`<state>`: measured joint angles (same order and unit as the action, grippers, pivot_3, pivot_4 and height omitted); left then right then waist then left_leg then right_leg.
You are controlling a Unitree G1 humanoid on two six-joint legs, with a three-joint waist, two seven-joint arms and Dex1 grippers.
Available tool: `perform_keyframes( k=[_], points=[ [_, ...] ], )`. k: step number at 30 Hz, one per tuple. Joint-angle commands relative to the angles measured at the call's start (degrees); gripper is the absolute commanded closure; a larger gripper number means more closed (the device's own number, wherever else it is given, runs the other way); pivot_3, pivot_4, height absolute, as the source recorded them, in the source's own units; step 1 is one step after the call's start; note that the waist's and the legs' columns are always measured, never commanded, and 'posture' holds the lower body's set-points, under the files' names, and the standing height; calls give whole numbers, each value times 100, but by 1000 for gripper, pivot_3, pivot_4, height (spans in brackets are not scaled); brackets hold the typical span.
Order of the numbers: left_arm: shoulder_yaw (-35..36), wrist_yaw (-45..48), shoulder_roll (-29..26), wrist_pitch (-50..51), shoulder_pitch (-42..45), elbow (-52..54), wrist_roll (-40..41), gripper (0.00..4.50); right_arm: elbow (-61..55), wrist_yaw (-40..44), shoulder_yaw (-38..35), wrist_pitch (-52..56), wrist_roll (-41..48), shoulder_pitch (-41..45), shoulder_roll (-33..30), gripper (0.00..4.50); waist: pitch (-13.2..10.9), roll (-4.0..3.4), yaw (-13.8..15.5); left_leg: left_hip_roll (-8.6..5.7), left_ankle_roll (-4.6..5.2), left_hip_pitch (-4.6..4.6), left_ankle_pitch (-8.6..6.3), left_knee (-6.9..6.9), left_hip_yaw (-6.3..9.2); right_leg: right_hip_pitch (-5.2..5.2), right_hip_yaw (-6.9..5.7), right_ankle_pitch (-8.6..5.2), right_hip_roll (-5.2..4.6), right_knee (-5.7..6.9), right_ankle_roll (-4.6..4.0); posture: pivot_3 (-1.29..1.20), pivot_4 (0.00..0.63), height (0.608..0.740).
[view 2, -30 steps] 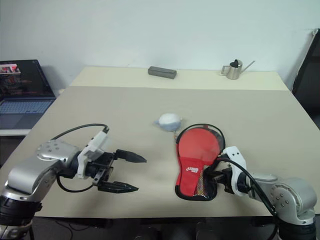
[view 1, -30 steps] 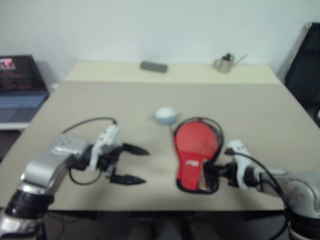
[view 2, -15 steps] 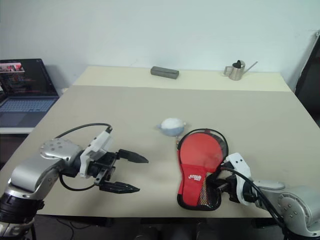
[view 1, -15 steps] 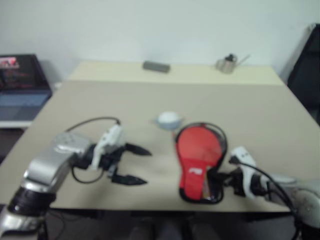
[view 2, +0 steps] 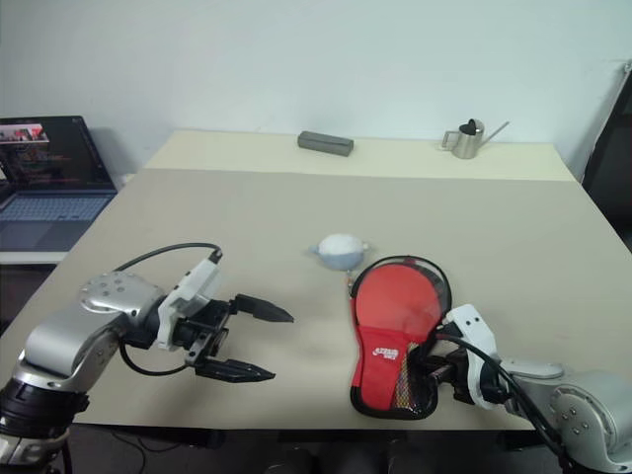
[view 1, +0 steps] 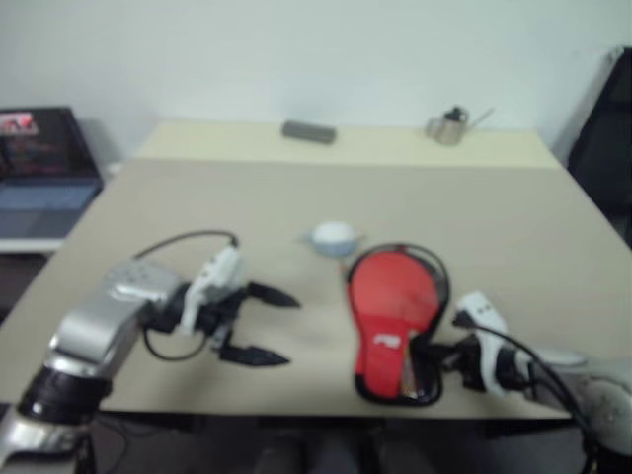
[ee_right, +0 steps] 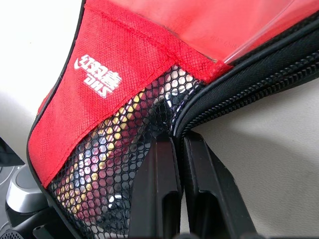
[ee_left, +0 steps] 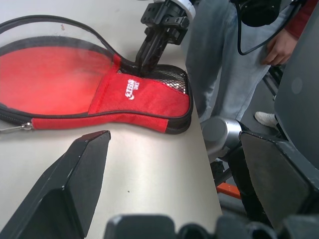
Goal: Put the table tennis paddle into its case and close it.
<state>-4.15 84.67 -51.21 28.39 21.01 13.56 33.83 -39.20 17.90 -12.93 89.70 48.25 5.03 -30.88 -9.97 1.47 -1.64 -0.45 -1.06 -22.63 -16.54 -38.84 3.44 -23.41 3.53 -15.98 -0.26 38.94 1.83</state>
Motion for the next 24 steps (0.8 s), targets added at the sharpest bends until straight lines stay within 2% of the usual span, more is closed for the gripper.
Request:
perform_keyframes(
  k=[1,13,19,24],
  points=[
    [37,115,-24,-53,93,-1,34,0,121,-88,110,279,-96,-123,8,4227,0,0,-2,0,0,3,0,0,0,2,1,0,0,1,0,0,150,740],
    [-17,57,34,-69,103,-22,19,0,174,-34,-398,280,24,-146,-207,882,15,24,0,1,0,39,0,-3,-9,33,5,0,2,2,1,0,150,740],
    [-31,17,77,-78,123,-55,9,0,667,164,-983,258,-32,249,-744,882,15,24,9,-3,0,39,0,-4,-20,33,5,1,1,1,2,0,150,740],
    [-15,-61,164,-96,174,-126,-14,0,935,450,-1103,19,-53,520,-1227,882,11,19,-10,5,0,38,0,2,-23,24,9,0,8,4,0,0,150,740]
  ],
)
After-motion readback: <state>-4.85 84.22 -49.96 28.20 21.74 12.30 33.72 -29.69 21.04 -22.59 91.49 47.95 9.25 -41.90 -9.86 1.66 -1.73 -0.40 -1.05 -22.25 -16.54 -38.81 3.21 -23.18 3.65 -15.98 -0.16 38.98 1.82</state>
